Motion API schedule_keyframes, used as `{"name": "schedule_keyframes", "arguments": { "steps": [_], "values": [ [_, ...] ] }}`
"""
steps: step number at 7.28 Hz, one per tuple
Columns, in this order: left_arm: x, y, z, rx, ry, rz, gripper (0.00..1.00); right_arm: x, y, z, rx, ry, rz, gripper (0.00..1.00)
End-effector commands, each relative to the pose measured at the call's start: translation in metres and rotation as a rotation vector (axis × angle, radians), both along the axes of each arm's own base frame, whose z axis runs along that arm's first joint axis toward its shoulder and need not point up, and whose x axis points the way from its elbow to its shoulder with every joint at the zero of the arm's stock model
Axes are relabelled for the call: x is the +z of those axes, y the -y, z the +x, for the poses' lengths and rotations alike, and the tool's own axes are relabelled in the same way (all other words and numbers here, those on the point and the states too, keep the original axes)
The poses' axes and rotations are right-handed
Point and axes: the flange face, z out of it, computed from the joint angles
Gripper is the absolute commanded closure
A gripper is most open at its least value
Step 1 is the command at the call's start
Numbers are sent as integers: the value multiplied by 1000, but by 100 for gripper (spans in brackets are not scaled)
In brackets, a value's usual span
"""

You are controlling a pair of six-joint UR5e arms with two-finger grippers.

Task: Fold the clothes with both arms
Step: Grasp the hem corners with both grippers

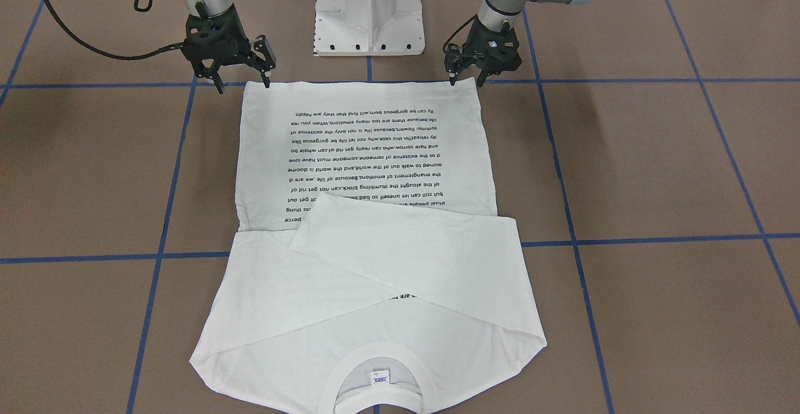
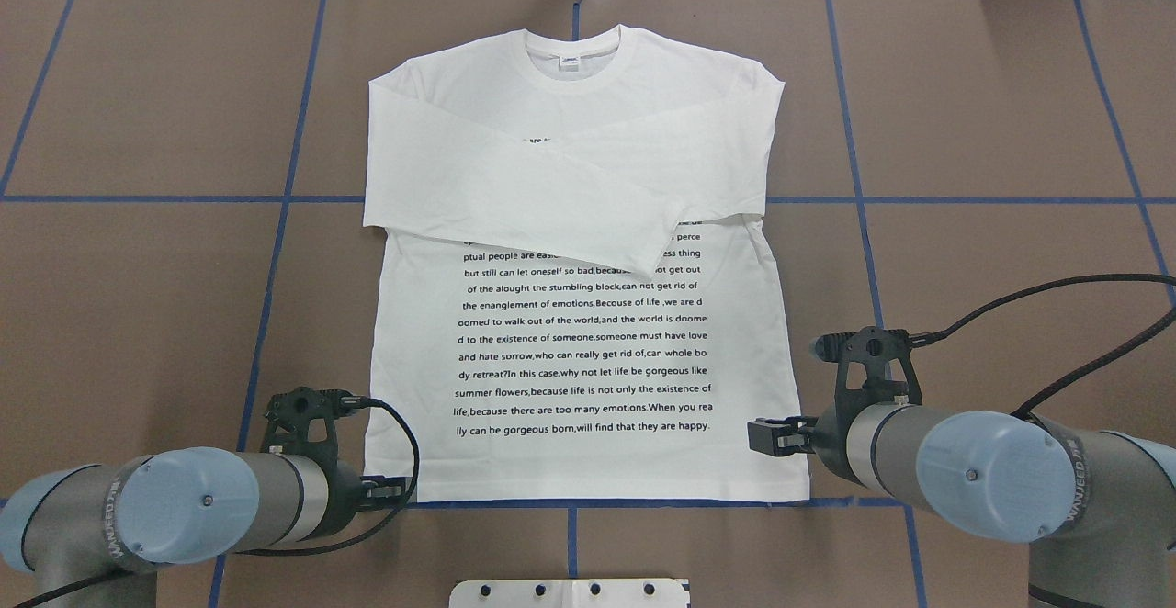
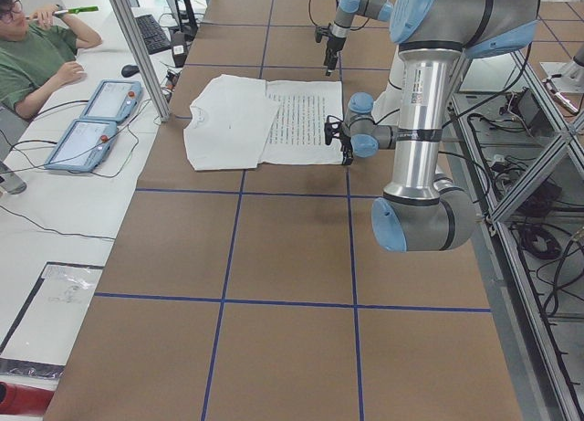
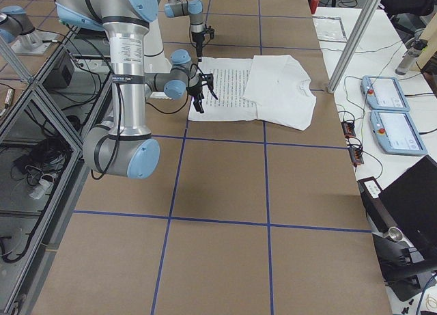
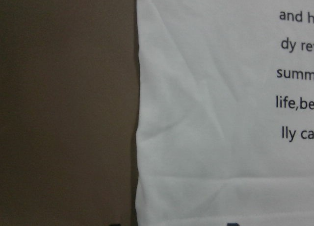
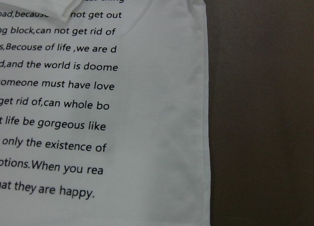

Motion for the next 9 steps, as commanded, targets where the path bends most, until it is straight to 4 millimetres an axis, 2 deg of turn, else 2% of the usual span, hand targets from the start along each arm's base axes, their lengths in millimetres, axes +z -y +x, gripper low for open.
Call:
{"name": "schedule_keyframes", "arguments": {
  "steps": [1, 3, 5, 7, 8, 9],
  "values": [
    [-2, 0, 1, 2, -5, 0, 70, 0, 0, -1, 0, 0, 0, 0],
    [-3, 0, 0, 2, -6, 0, 100, 0, 0, -1, 0, 0, 0, 0],
    [-13, -2, -7, 3, -2, -1, 100, 4, -1, 1, 14, -2, -20, 0],
    [-44, -4, -22, 5, -43, 4, 100, 6, -17, -8, 72, 11, -49, 0],
    [-51, -5, -25, 7, -57, 5, 100, 7, -28, -14, 98, 20, -70, 0],
    [-55, -5, -28, 7, -67, 7, 100, 10, -48, -23, 135, 25, -72, 0]
  ]
}}
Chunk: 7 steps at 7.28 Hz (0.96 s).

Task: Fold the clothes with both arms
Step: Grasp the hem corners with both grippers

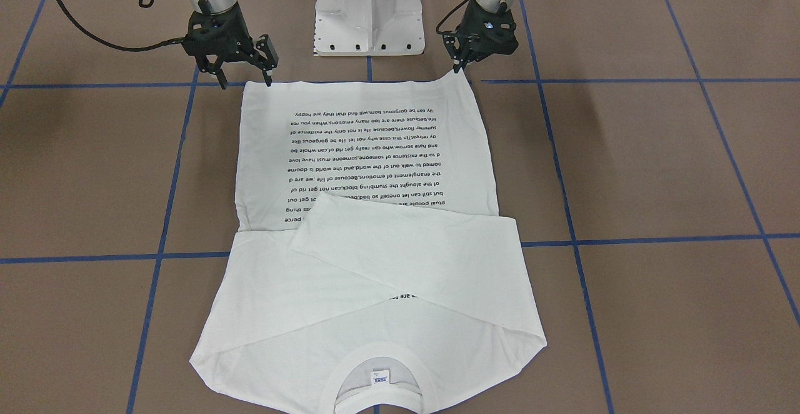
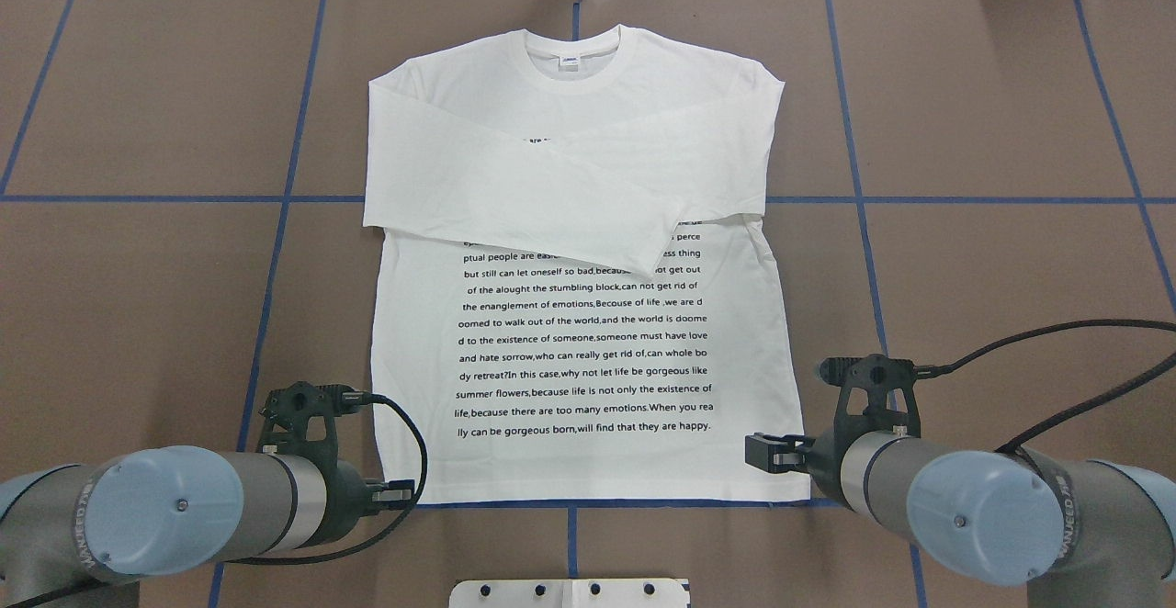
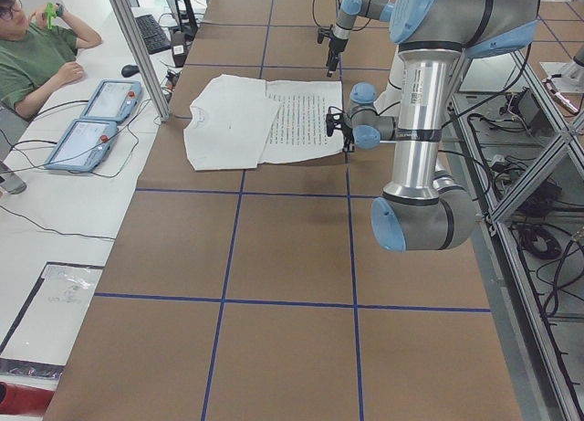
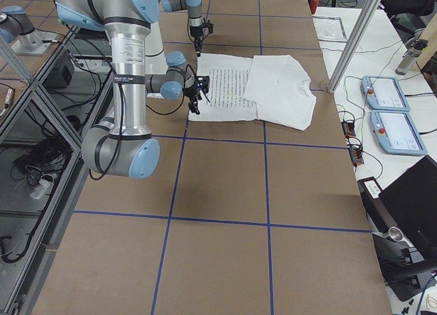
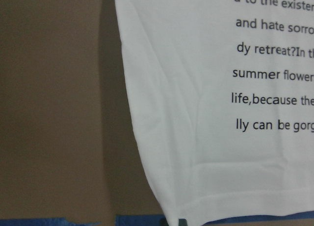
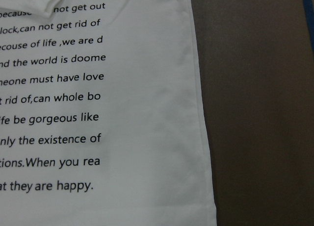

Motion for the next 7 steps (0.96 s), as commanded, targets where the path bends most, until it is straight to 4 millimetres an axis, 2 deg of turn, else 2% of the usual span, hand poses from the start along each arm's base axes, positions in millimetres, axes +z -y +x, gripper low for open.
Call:
{"name": "schedule_keyframes", "arguments": {
  "steps": [1, 2, 4, 5, 6, 7],
  "values": [
    [-11, -1, -6, -1, -23, 2, 100, 4, -31, -14, 63, 13, -8, 5],
    [-12, -1, -6, -1, -25, 3, 100, 10, -39, -19, 67, 1, 0, 20],
    [-16, -1, -10, -4, -36, 2, 100, 25, -40, -24, 77, -32, 11, 27],
    [-16, -2, -10, -4, -36, -2, 100, 37, -40, -27, 75, -56, 13, 28],
    [-16, -2, -10, -4, -36, -2, 100, 38, -40, -26, 76, -52, 14, 28],
    [-16, -2, -10, -4, -36, -2, 100, 49, -41, -22, 76, -12, 14, 28]
  ]
}}
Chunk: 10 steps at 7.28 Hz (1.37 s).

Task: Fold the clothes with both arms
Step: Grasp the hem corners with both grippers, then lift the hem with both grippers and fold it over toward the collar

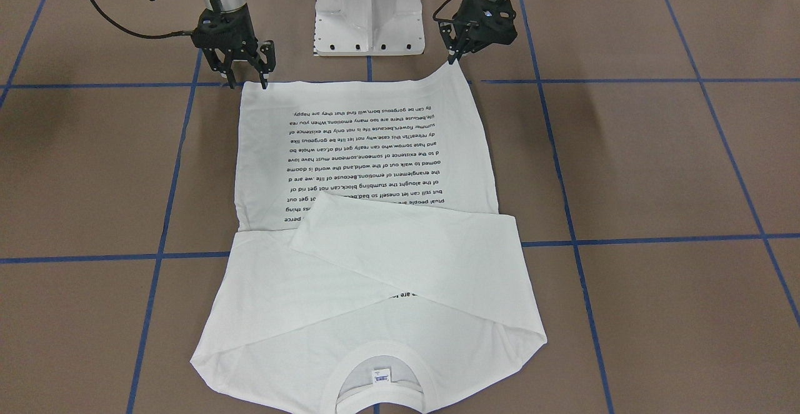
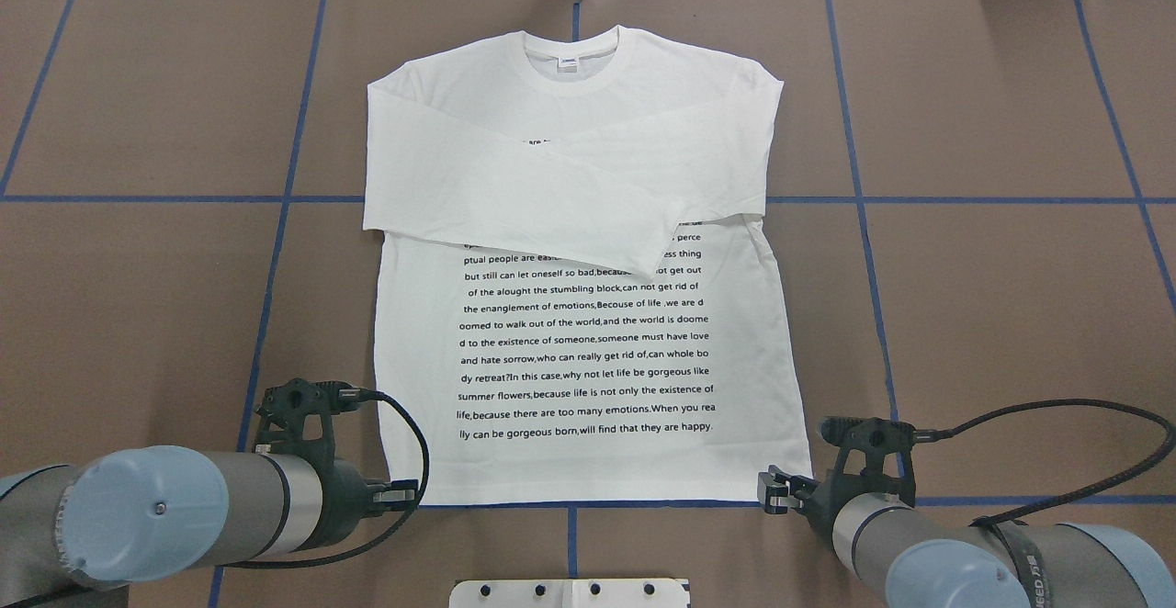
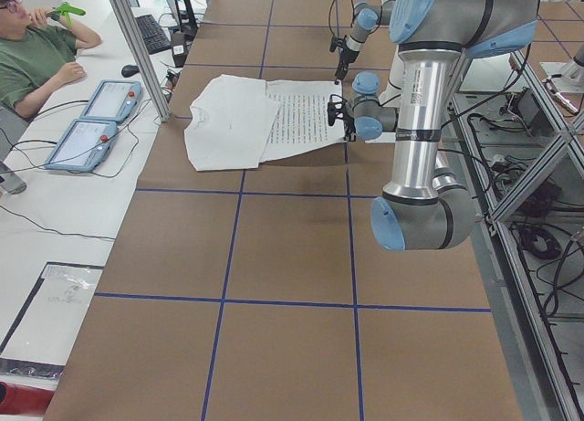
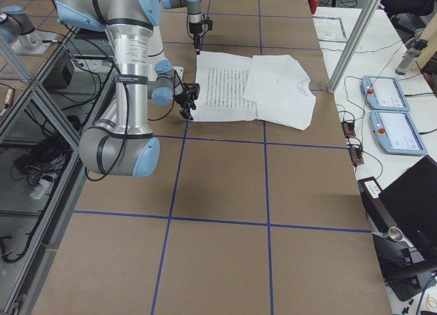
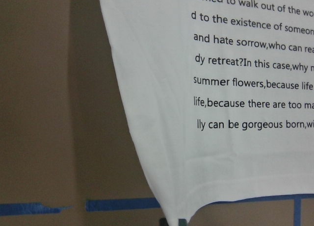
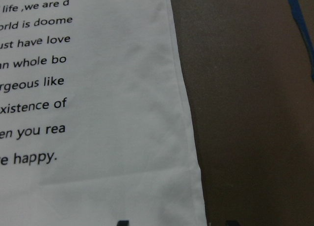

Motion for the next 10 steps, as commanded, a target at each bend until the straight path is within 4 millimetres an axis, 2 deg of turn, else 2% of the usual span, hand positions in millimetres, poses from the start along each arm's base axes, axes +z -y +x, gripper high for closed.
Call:
{"name": "schedule_keyframes", "arguments": {
  "steps": [1, 4, 6, 8, 9, 10],
  "values": [
    [0, 0, 0, -1, -1, -2, 100, 18, -2, 9, 0, 57, 6, 30],
    [-2, -1, -1, -5, -6, -10, 100, 16, -12, 3, -9, 59, 21, 38],
    [-2, -1, -1, -5, -8, -10, 100, 13, -18, 0, -16, 62, 24, 60],
    [-2, -1, -1, -5, -8, -10, 100, 14, -17, 0, -12, 57, 28, 72],
    [-2, -1, -1, -5, -8, -10, 100, 13, -16, 0, -11, 58, 29, 98],
    [-2, -1, -1, -5, -8, -10, 100, 14, -15, 1, -8, 55, 29, 100]
  ]
}}
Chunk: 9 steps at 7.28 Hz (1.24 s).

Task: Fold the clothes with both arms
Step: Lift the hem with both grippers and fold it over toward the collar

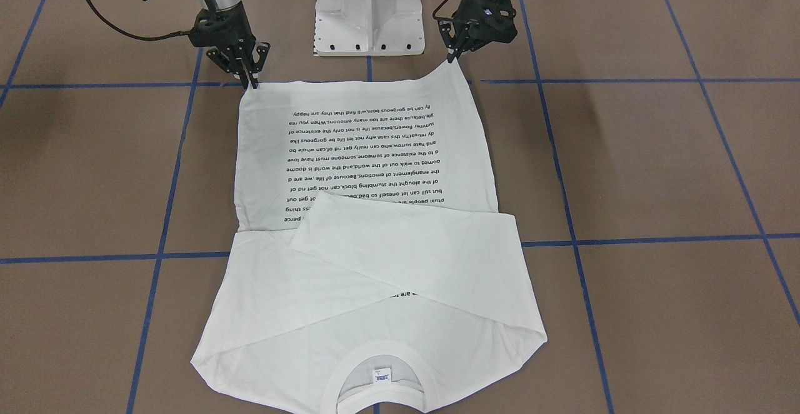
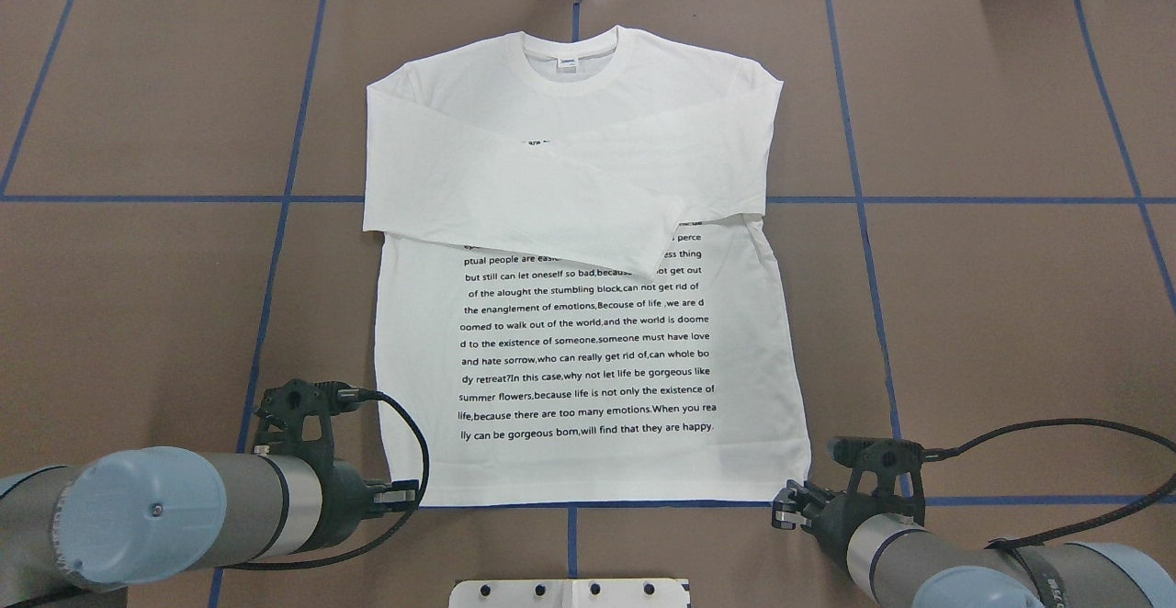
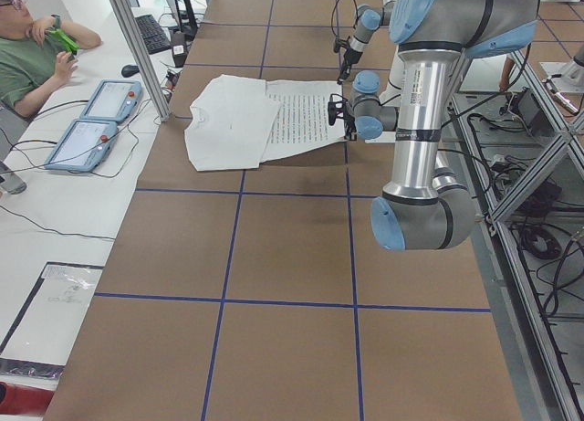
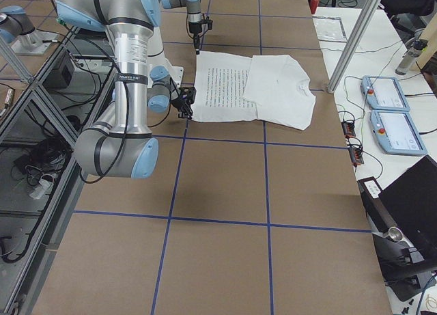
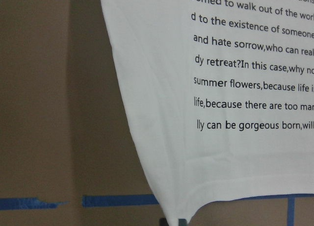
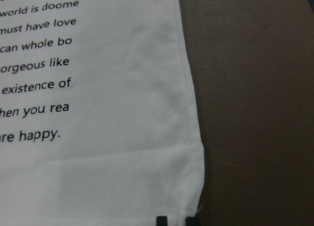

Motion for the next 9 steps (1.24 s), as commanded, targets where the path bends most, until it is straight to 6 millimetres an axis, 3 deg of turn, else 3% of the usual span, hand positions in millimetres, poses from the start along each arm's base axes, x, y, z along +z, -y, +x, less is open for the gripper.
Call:
{"name": "schedule_keyframes", "arguments": {
  "steps": [1, 2, 3, 5, 6, 7, 8, 9],
  "values": [
    [-5, -1, -3, 0, -11, 2, 100, -3, 2, 3, 2, -25, -1, 100],
    [-12, -1, -10, 6, -26, 0, 100, -31, 1, 20, -14, -72, -15, 100],
    [-28, -7, -30, 66, -54, -32, 100, -66, -1, 51, -43, -105, -52, 100],
    [-93, -25, -111, 120, -44, -72, 100, -134, -1, 124, -90, -73, -125, 100],
    [-116, -24, -151, 123, -41, -97, 100, -168, 12, 161, -97, -49, -189, 100],
    [-138, -5, -156, 97, -53, -104, 100, -188, 27, 167, -97, -58, -254, 100],
    [-149, 11, -138, 72, -35, -109, 100, -215, 52, 163, -105, -77, -189, 100],
    [-147, 52, -128, 14, -1, -64, 100, -235, 86, 146, -91, -125, -139, 100]
  ]
}}
